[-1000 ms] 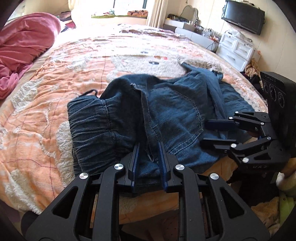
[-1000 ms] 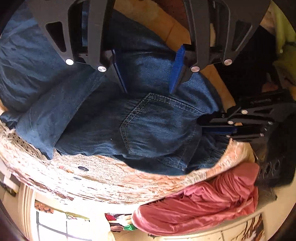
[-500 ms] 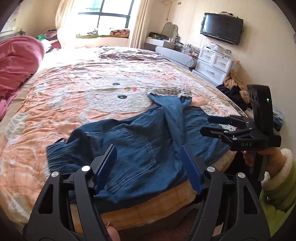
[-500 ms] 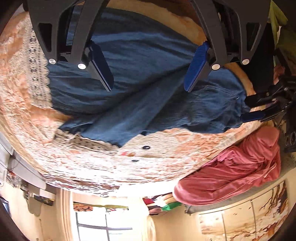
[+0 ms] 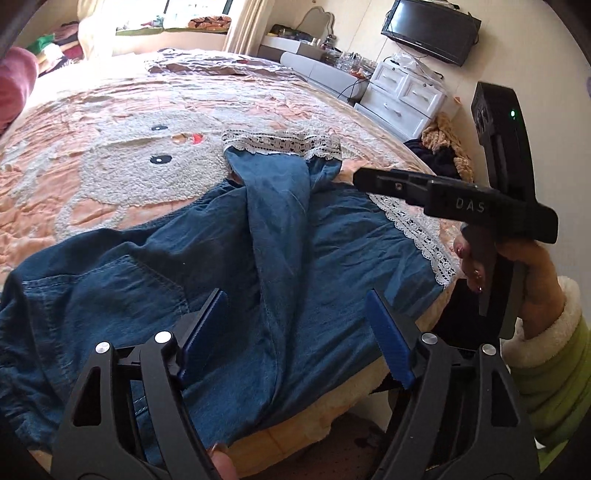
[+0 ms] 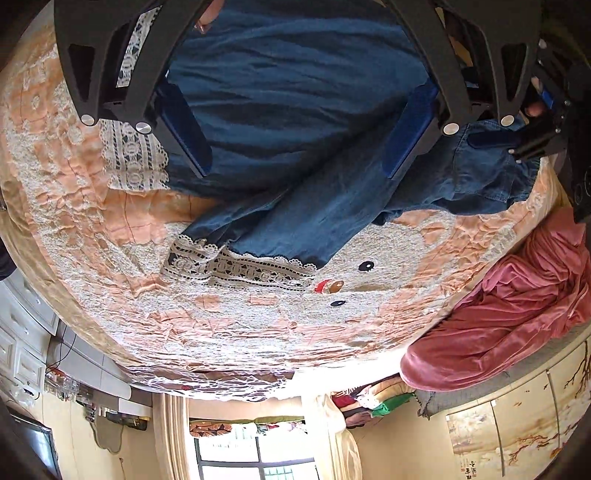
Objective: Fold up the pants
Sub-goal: 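Grasp the lace hem with the right tool while the left tool pins the denim leg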
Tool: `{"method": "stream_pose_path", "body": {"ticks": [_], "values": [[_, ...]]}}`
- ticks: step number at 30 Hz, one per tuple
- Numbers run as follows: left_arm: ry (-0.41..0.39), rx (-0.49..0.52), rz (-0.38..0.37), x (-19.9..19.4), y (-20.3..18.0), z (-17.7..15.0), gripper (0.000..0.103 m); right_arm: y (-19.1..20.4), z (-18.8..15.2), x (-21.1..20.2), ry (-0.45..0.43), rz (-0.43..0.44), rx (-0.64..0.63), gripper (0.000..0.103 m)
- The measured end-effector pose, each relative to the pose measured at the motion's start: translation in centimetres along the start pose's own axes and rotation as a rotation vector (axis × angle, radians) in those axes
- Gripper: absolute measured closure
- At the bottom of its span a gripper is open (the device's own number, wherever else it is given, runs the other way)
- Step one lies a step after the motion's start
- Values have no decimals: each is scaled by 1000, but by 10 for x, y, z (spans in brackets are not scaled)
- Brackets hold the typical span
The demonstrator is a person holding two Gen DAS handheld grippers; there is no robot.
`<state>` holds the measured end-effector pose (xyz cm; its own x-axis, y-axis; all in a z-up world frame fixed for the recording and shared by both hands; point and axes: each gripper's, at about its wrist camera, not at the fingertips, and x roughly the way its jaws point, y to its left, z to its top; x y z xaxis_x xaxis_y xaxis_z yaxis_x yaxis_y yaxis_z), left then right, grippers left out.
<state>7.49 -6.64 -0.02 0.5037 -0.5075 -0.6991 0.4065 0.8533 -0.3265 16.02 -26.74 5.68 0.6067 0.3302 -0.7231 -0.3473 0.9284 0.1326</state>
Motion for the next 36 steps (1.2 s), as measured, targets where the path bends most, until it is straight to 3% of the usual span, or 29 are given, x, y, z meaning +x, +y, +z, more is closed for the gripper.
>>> {"method": "stream_pose_path", "body": {"ticks": [4, 8, 11, 18, 25, 33, 35, 36], "values": [[59, -47, -29, 24, 8, 11, 39, 1, 24, 21, 24, 8, -5, 10], [96, -85, -62, 42, 14, 21, 59, -2, 49, 48, 61, 26, 27, 10], [95, -82, -69, 51, 14, 27, 75, 3, 66, 64, 71, -6, 1, 10], [96, -125, -93, 62, 22, 29, 94, 21, 95, 119, 135, -96, -113, 10], [81, -124, -112, 56, 25, 23, 98, 29, 111, 160, 199, -143, -118, 14], [76, -122, -119, 56, 24, 25, 98, 32, 118, 195, 280, -245, -132, 34], [75, -125, -120, 56, 24, 26, 98, 28, 117, 203, 298, -252, -124, 57], [73, -125, -119, 57, 26, 28, 98, 25, 116, 207, 307, -224, -116, 64]]}}
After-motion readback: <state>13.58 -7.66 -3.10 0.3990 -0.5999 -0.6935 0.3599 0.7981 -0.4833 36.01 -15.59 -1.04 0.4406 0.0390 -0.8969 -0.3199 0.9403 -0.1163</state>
